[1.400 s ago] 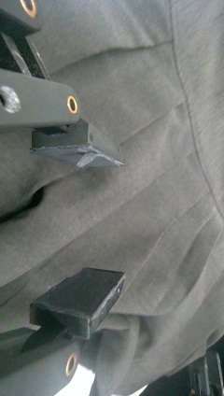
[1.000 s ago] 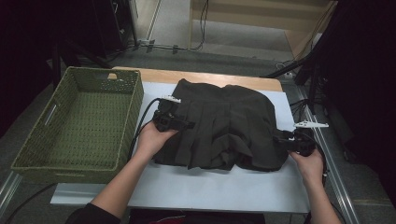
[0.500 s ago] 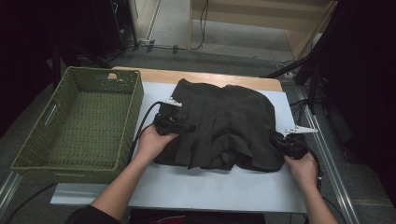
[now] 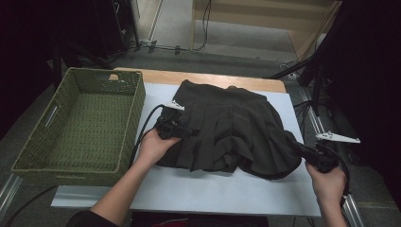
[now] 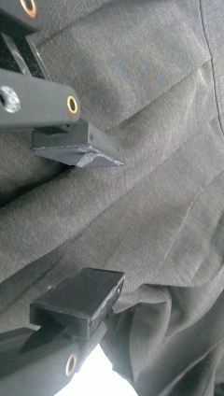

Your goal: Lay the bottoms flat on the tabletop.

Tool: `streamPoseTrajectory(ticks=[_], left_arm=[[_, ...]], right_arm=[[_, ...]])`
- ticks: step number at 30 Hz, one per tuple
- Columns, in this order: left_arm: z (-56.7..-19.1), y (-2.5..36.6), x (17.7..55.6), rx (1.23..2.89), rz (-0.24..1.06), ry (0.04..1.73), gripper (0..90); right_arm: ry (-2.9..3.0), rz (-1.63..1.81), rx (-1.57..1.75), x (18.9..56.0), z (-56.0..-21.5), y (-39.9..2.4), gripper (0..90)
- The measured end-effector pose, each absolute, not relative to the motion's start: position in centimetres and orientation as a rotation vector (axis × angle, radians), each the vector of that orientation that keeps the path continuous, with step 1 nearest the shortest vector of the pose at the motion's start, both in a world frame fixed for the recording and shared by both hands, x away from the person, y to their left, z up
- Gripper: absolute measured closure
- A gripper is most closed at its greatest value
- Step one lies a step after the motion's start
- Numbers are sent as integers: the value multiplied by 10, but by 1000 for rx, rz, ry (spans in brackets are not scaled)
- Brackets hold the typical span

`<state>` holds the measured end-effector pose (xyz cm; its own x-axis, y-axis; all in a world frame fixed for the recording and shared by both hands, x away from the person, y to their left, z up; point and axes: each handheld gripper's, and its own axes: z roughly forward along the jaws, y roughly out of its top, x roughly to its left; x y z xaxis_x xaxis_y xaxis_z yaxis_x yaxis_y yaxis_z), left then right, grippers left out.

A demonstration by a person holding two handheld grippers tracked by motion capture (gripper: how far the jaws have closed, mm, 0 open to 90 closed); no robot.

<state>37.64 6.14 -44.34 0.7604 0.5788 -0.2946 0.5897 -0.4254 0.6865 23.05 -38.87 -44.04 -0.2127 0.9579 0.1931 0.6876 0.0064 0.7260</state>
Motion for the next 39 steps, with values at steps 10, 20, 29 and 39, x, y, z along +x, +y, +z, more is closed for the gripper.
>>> streamPoseTrajectory(ticks=[10,20,29,39], left_arm=[[-443,64,372,2129,-14,869,387],[-444,62,370,2131,-19,861,387],[-445,62,371,2134,-25,864,387],[-447,59,370,2150,-33,859,387]], right_arm=[[1951,1023,1685,206,-437,-388,859],[1866,1045,1652,168,-426,-388,721],[1893,1002,1616,204,-432,-385,614],[1887,1003,1643,248,-439,-392,593]])
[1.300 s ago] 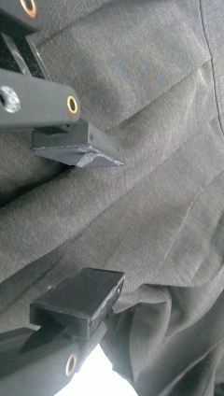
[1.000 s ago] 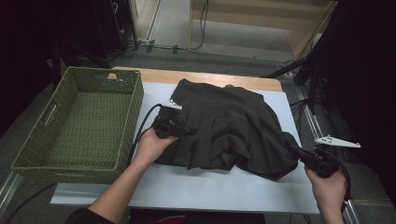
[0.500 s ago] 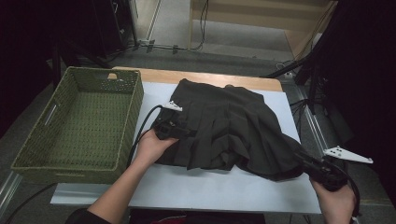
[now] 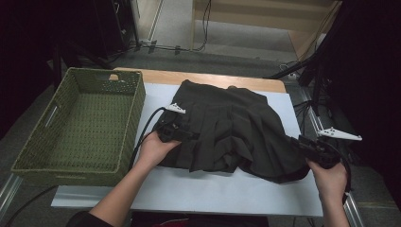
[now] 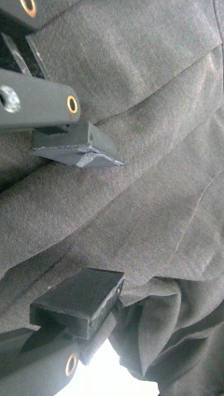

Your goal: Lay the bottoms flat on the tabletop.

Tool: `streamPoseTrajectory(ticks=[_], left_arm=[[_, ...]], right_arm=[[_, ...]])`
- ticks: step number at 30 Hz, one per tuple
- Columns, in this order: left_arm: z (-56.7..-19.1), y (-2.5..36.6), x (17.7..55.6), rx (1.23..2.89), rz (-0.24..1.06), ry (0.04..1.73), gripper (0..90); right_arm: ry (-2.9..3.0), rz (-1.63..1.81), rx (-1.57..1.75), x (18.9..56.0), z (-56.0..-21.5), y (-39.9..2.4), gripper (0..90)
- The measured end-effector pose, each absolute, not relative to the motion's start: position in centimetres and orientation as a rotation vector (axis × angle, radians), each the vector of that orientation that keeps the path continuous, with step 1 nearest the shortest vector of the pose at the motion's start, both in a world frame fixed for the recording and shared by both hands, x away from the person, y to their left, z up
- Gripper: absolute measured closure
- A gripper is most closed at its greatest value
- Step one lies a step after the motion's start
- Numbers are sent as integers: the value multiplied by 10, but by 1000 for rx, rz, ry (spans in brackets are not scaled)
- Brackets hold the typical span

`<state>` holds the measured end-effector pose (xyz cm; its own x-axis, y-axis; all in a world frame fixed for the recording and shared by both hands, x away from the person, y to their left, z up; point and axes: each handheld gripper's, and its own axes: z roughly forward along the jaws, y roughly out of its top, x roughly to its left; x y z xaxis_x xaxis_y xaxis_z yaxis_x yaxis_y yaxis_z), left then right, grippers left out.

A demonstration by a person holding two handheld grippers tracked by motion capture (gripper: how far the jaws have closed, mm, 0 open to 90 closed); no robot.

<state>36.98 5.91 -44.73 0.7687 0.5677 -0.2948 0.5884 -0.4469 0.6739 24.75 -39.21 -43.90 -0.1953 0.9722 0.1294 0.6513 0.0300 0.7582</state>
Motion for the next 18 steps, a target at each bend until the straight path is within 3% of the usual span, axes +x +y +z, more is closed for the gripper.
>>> streamPoseTrajectory(ticks=[8,18], left_arm=[[-447,60,370,2150,-30,858,387],[-448,60,371,2147,-30,865,387]], right_arm=[[1860,973,1662,276,-445,-409,592],[1905,985,1719,297,-478,-415,486]])
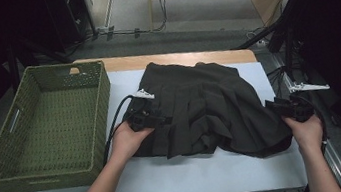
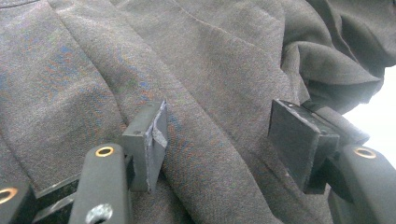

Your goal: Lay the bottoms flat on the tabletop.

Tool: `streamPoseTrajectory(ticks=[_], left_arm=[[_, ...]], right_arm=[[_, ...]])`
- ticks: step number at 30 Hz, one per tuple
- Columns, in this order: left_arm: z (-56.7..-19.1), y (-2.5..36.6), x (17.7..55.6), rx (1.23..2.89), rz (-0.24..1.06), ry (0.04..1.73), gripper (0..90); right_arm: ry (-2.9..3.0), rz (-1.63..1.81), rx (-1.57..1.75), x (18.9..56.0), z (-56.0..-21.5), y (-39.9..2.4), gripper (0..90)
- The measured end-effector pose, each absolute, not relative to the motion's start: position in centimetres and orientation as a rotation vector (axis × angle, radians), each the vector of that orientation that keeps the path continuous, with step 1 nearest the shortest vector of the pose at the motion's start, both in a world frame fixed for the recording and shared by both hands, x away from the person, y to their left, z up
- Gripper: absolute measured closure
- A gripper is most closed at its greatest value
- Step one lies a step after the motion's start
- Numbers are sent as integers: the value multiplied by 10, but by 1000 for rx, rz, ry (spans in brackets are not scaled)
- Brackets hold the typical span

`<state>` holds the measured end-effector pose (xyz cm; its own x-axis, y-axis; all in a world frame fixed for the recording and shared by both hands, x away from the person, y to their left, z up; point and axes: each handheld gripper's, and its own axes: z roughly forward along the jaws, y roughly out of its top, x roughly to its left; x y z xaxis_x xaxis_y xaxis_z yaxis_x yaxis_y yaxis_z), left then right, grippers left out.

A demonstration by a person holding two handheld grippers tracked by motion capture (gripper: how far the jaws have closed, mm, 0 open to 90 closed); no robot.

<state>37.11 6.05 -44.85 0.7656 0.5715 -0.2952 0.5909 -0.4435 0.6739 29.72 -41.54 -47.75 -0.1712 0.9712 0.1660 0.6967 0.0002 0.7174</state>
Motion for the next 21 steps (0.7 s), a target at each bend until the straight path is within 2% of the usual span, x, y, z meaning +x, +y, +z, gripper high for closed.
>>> streamPoseTrajectory(ticks=[10,16,18,21], left_arm=[[-449,60,371,2146,-26,860,387],[-449,60,371,2144,-28,860,387],[-449,59,371,2148,-27,861,387],[-449,59,370,2147,-30,859,387]], right_arm=[[1917,934,1722,300,-505,-404,426],[1989,867,1730,305,-521,-394,424],[1978,835,1676,303,-523,-387,483],[1987,867,1687,303,-522,-380,704]])
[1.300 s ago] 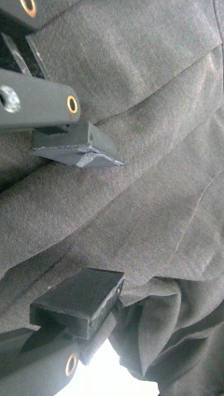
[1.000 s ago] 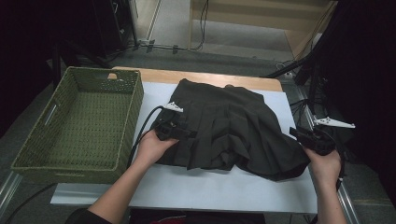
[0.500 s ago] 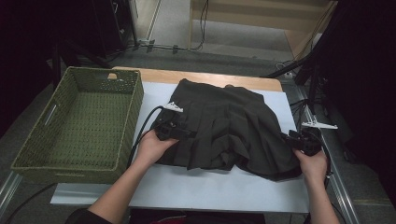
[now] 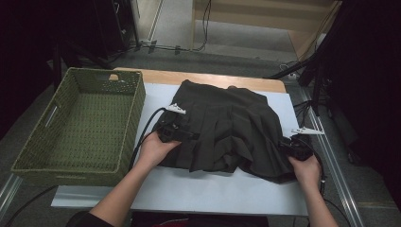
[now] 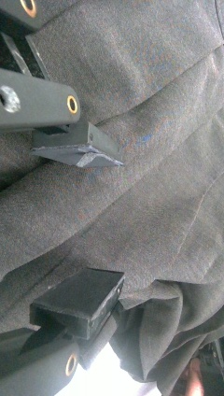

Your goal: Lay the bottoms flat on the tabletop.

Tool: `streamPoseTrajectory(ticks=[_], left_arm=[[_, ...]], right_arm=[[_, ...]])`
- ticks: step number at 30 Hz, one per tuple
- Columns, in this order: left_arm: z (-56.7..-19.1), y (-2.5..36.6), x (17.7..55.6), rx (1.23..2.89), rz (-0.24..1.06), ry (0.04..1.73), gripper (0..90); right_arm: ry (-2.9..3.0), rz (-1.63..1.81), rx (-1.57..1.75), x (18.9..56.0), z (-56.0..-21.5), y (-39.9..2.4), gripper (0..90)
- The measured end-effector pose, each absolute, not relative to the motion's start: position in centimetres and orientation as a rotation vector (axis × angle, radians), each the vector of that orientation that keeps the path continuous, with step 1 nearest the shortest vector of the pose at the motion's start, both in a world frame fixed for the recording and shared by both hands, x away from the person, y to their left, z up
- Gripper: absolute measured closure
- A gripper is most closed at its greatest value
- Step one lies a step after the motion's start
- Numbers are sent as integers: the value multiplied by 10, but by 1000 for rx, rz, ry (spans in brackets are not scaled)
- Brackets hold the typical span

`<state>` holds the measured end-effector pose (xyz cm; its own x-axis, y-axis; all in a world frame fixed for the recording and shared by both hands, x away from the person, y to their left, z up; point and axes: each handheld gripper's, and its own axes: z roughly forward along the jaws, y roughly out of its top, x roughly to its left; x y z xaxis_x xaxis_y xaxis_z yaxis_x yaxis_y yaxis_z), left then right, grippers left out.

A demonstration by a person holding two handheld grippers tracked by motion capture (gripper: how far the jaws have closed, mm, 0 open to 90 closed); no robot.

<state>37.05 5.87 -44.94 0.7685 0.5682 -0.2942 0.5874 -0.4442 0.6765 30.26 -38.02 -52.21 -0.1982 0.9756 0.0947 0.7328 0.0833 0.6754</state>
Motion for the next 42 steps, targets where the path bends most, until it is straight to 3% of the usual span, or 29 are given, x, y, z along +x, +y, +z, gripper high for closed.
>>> streamPoseTrajectory(ticks=[1,5,18,42], left_arm=[[-450,58,370,2145,-33,859,387],[-449,58,370,2148,-32,858,387],[-448,60,370,2136,-27,862,387],[-443,63,370,2124,-17,860,387]], right_arm=[[2001,883,1695,303,-521,-379,775],[2014,903,1841,310,-514,-378,827],[1918,1107,1769,305,-463,-352,832],[1996,1214,1535,319,-448,-264,832]])
